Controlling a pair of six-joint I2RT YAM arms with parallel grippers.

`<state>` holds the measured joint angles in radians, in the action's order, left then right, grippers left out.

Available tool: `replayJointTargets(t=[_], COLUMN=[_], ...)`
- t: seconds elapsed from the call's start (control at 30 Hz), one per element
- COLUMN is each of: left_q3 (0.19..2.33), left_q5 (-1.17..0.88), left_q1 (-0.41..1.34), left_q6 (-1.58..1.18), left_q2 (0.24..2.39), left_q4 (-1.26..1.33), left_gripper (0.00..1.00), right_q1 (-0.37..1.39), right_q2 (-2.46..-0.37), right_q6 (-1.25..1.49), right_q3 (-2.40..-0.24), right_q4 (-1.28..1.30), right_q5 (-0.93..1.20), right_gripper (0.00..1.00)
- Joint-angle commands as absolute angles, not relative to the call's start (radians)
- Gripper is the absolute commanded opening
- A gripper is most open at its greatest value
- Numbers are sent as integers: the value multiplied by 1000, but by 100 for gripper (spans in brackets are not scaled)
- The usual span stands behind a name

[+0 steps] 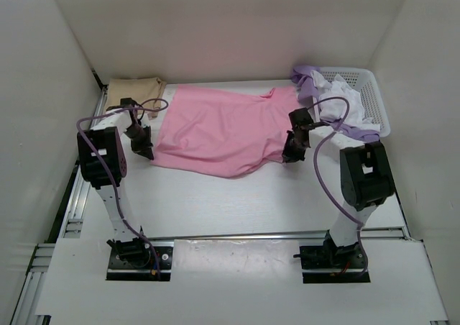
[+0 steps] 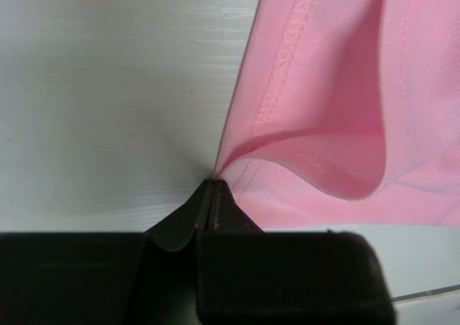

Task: Fold and stack the t-shirts
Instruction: Flatten out the tshirt

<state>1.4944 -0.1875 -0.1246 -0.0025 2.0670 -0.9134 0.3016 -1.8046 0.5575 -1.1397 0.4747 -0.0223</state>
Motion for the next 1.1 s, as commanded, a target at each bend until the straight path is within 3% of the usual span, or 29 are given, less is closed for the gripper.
replayJointTargets(t=[0.0, 0.23, 0.4, 0.53, 0.73, 0.83, 0.87, 0.93, 1.07], left_q3=[1479, 1488, 1466, 1457, 1418, 1417, 1417, 1408, 1390], left_q5=[-227, -127, -87, -109, -120, -120, -120, -132, -155], left_q1=[-137, -221, -241, -241, -232, -232, -232, -232, -232], left_q6=[0, 0, 0, 0, 0, 0, 0, 0, 0], left_q2=[2025, 1934, 1924, 1924, 1924, 1924, 1914, 1905, 1835], left_q4=[-911, -930, -930, -953, -953, -962, -962, -973, -982], left_gripper=[10, 10, 10, 10, 10, 12, 14, 22, 35], right_q1=[296, 357, 293, 249, 219, 219, 219, 219, 219], right_q2=[-1675, -1390, -1313, -1493, -1858, -1988, -2015, -2045, -1889], right_q6=[534, 462, 526, 506, 465, 465, 456, 446, 436], right_q3=[-1129, -1213, -1169, -1236, -1569, -1732, -1765, -1804, -1613], right_q4=[488, 849, 882, 862, 881, 903, 923, 963, 885], right_q5=[-83, 55, 166, 144, 129, 118, 103, 103, 75], right_gripper=[0, 0, 0, 0, 4, 29, 50, 57, 71])
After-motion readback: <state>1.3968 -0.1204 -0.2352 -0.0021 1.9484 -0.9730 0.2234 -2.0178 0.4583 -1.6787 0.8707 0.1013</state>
